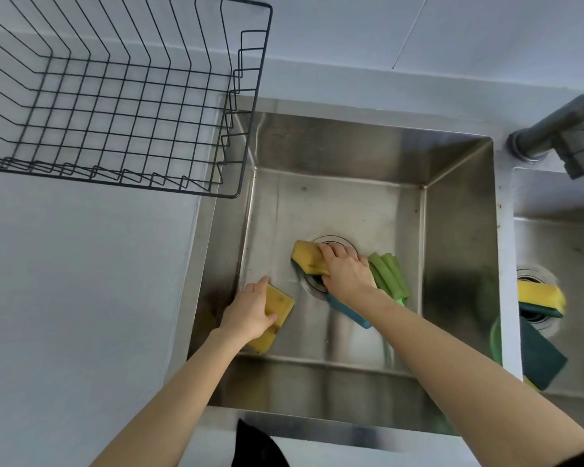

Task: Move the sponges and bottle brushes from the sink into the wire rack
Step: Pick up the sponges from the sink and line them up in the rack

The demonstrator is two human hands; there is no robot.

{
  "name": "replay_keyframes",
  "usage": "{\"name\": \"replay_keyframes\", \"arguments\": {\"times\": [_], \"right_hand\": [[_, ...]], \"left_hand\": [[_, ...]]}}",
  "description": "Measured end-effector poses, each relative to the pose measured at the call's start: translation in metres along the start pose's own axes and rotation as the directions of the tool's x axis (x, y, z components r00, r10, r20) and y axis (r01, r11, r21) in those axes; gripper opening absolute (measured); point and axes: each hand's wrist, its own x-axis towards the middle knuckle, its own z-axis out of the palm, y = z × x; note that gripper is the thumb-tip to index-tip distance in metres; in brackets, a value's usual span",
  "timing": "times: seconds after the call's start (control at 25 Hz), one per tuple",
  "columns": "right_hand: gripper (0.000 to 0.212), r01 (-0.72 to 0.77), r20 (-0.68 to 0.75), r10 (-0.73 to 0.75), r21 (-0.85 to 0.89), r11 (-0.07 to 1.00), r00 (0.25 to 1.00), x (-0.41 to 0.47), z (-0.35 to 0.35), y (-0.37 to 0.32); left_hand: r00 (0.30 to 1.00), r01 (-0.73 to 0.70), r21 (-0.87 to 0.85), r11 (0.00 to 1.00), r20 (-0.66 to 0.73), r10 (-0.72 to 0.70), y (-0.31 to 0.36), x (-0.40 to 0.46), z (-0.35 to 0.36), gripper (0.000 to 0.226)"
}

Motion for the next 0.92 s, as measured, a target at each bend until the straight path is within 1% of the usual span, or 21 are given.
{"name": "replay_keyframes", "arguments": {"times": [0.24, 0.36, 0.48, 0.64, 0.8, 0.92], "right_hand": [[0.06, -0.009, -0.031, 0.008, -0.024, 1.0, 0.999, 0.0, 0.003, 0.0], [0.059, 0.016, -0.06, -0.016, -0.004, 1.0, 0.998, -0.006, 0.002, 0.001], [0.058, 0.037, -0.111, -0.031, 0.053, 0.998, 0.993, -0.013, -0.004, -0.001], [0.056, 0.009, -0.141, 0.01, 0.132, 0.991, 0.99, -0.024, -0.014, -0.002], [0.052, -0.014, -0.157, 0.045, 0.195, 0.981, 0.987, -0.038, -0.023, 0.001], [0.049, -0.036, -0.211, 0.09, 0.249, 0.968, 0.973, -0.049, -0.029, 0.006]], "left_hand": [[1.0, 0.013, -0.049, 0.999, -0.016, -0.014, -0.001, 0.004, 0.002, 0.078], [1.0, 0.03, -0.062, 0.998, -0.008, -0.031, -0.002, 0.004, 0.003, 0.081], [0.999, 0.034, -0.063, 0.997, -0.001, -0.034, -0.002, 0.001, 0.002, 0.079], [0.999, 0.055, -0.201, 0.978, 0.01, -0.054, 0.001, -0.004, 0.001, 0.078], [0.997, 0.035, -0.351, 0.936, -0.05, -0.057, 0.01, -0.01, -0.006, 0.072], [0.992, -0.001, -0.502, 0.865, -0.113, -0.064, 0.017, -0.019, -0.015, 0.067]]}}
